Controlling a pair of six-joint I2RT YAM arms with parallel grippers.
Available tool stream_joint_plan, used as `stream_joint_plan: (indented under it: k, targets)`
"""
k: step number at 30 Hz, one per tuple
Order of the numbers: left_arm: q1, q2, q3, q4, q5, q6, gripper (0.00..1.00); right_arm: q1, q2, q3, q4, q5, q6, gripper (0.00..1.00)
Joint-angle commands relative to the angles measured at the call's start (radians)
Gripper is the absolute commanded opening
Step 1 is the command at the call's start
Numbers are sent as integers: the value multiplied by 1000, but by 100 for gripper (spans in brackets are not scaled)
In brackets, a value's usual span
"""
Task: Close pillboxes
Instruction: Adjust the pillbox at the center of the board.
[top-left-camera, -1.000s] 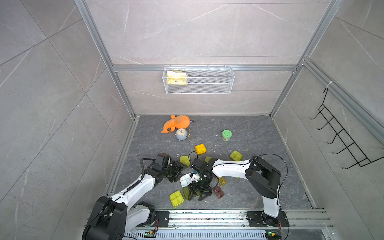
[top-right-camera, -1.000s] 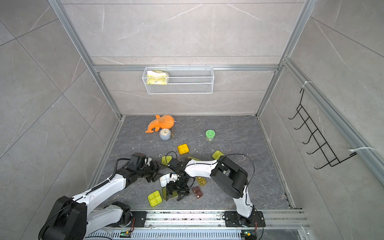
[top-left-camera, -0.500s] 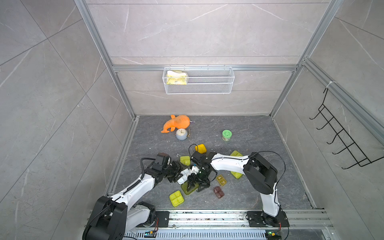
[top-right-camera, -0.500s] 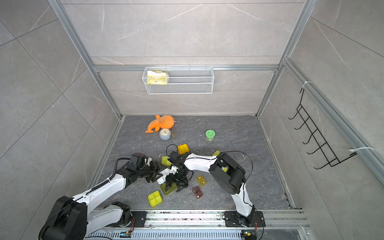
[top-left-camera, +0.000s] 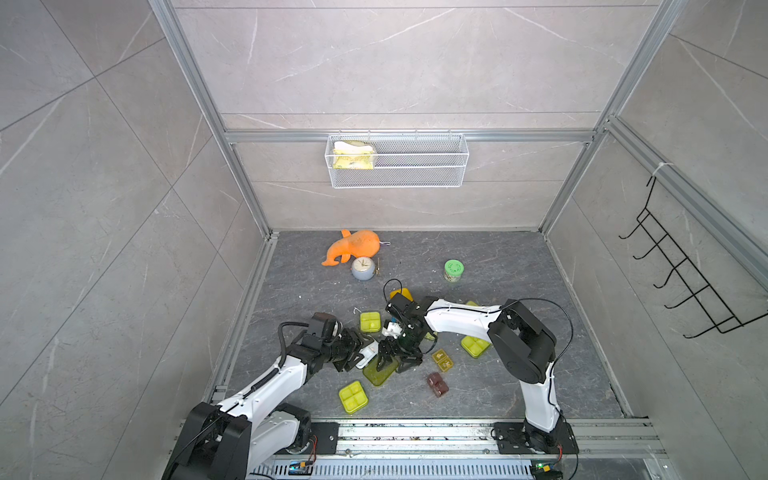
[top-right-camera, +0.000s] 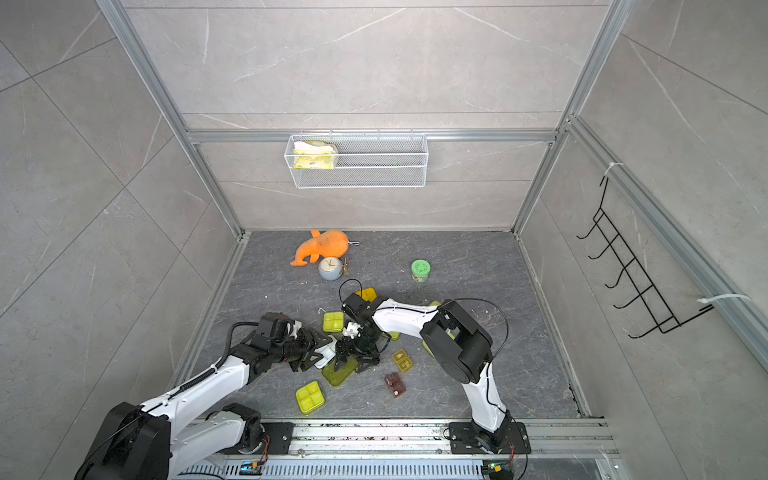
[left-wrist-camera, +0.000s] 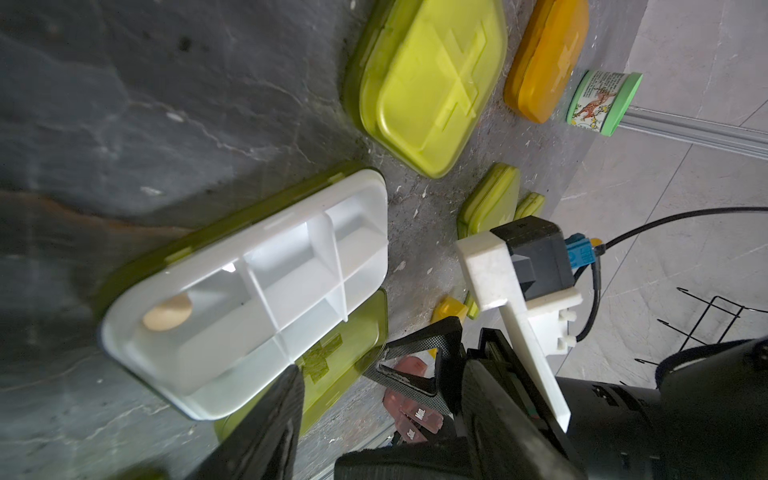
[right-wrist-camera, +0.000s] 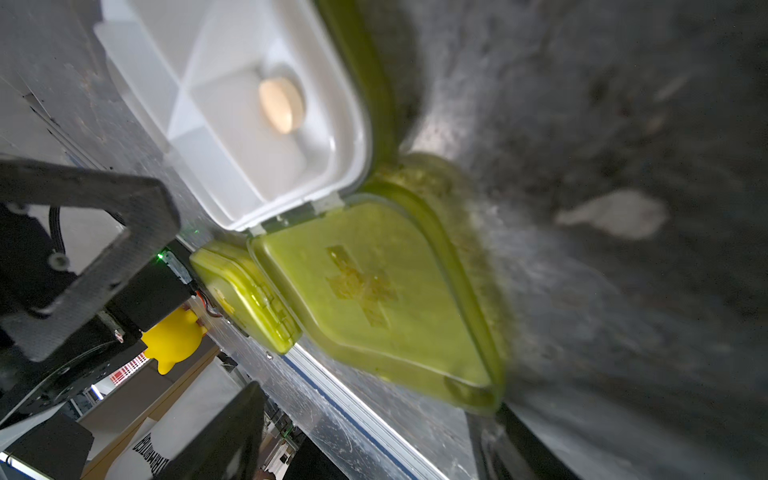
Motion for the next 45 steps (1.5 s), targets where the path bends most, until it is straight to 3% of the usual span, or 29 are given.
stream_joint_plan:
  k: [1,6,22,45]
  targets:
    - [4,-17,11,16,9,10,62,0,13,5,-2,5,-6,78]
    - [3,-19,38,-50,25,71,62,-4,-20,-25,24,16,11,78]
    - [4,-100,-16,-62,30,65,62,-4,-126,-119,95,28,42,79]
    - [4,-21,23,-60,72,127,56,-31,-180,-210,168,-65,3,79]
